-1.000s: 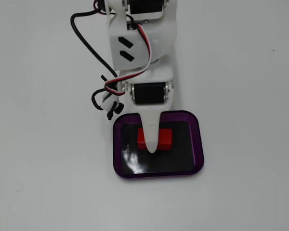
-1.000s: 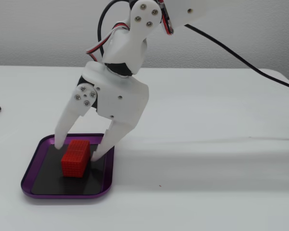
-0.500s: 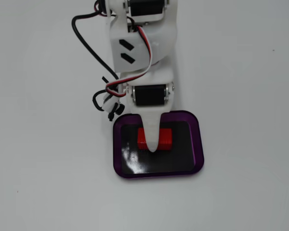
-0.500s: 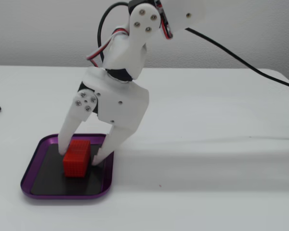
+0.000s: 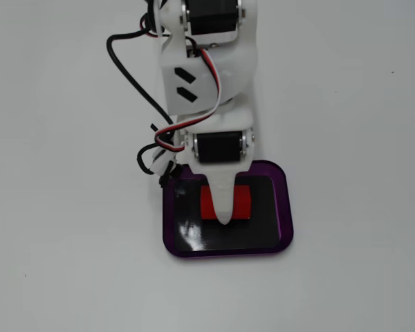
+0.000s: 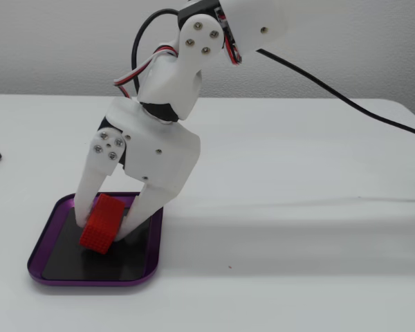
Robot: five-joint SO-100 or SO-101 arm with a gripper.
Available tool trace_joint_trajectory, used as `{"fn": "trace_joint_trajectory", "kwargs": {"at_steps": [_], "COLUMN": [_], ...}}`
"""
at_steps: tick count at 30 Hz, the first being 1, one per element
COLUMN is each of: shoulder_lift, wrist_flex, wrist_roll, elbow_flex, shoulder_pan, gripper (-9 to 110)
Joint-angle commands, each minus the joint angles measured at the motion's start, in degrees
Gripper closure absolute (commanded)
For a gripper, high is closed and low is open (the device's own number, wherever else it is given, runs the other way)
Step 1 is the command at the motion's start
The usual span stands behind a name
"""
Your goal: Remove the cube from the box.
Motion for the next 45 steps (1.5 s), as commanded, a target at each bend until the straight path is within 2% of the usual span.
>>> {"fn": "trace_joint_trajectory", "kwargs": {"at_steps": [1,7,16,22,34,40,45], "shoulder_lift": [-0.1,3.4,27.8,38.1,57.8,70.0,72.0], "wrist_flex": [0.6,2.5,6.4,8.5,-8.1,-10.3,-16.3], "wrist_roll": [0.2,0.2,0.2,-0.4,-0.7,-1.1,-3.3], "elbow_flex": [-0.4,-0.1,2.2,4.2,43.7,54.6,64.8], "shoulder_pan": [-0.4,0.1,-0.2,0.4,-0.4,-0.3,-0.3], "gripper": [102,102,102,102,102,102,102]}}
